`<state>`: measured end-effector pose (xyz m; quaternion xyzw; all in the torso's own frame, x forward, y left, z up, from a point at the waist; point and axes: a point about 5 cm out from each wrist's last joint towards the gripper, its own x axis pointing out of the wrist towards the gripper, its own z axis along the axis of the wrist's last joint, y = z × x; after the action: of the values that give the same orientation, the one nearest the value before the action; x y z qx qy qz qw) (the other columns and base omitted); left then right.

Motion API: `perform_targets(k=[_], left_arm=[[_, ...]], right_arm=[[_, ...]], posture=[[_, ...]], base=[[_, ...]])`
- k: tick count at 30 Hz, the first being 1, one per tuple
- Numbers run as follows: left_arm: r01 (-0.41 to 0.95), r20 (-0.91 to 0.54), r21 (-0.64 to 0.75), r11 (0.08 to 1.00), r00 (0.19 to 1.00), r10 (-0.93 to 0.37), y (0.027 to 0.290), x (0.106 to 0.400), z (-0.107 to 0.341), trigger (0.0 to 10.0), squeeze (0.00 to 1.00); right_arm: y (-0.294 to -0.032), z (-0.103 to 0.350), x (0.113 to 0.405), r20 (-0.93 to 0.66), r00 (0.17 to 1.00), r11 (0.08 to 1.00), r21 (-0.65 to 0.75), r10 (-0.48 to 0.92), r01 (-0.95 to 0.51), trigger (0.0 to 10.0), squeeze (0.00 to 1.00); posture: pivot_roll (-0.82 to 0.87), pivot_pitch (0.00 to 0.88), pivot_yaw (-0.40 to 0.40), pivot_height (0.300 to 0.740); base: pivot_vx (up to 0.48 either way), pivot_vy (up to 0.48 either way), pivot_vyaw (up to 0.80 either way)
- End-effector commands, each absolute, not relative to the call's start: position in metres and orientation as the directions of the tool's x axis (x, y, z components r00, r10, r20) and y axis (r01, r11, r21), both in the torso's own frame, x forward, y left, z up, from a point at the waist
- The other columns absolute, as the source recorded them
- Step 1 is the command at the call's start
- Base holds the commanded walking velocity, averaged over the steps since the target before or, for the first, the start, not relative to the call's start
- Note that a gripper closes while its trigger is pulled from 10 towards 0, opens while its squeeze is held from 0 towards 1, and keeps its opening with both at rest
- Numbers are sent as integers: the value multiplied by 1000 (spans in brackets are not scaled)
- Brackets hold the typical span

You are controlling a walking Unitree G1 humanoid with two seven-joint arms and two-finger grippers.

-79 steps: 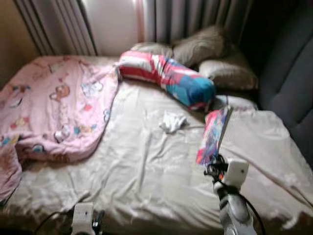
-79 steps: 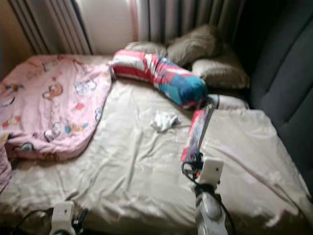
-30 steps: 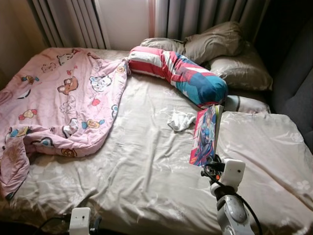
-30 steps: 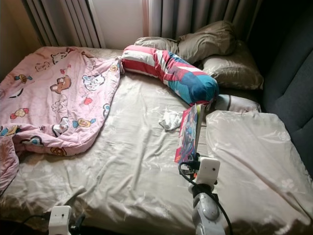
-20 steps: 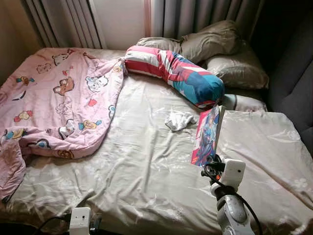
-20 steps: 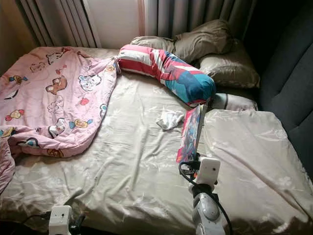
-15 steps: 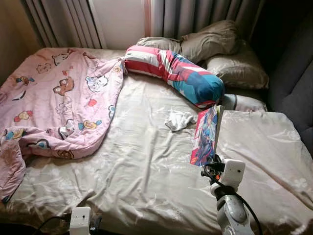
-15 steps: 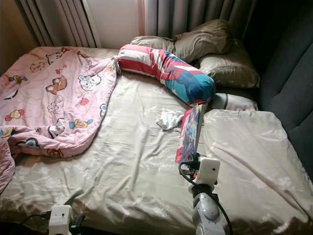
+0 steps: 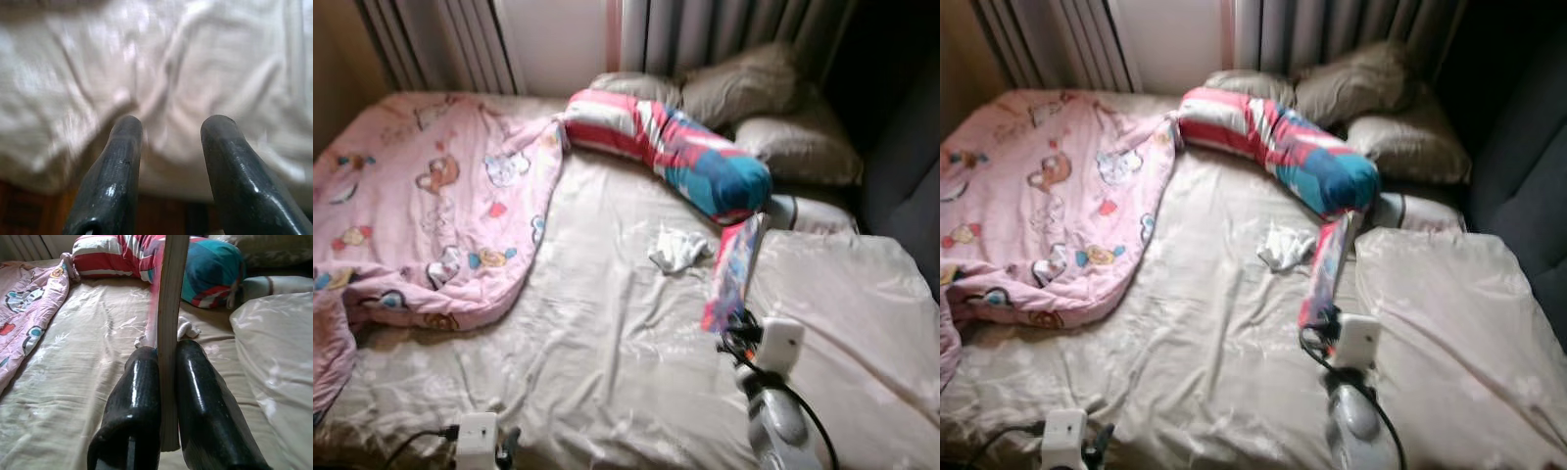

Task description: Clean up the room

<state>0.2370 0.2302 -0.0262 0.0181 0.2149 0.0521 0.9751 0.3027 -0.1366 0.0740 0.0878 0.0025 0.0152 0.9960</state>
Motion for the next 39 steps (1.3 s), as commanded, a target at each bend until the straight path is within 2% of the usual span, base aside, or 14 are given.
perform_targets(k=[1, 22, 37, 39], left_arm=[[-94, -446, 55, 994, 889, 108, 228, 228, -33, 10000, 0], [-82, -442, 52, 995, 892, 96, 225, 228, -33, 10000, 0], [-73, -442, 52, 996, 892, 88, 224, 230, -32, 10000, 0], [-71, -443, 53, 996, 892, 87, 223, 229, -32, 10000, 0]], right_arm=[[-143, 77, 303, 21, 1000, 987, 162, 15, -19, 10000, 0], [-143, 78, 302, 31, 1000, 987, 161, 7, -12, 10000, 0], [-144, 71, 304, -23, 1000, 990, 138, 2, 1, 10000, 0], [-143, 71, 304, -28, 1000, 991, 136, 3, 1, 10000, 0]], posture=[[-7, 189, -12, 740], [-7, 187, -10, 740], [-11, 173, -8, 740], [-11, 171, -8, 730]], base=[[0, 0, 0], [0, 0, 0], [0, 0, 0], [0, 0, 0]])
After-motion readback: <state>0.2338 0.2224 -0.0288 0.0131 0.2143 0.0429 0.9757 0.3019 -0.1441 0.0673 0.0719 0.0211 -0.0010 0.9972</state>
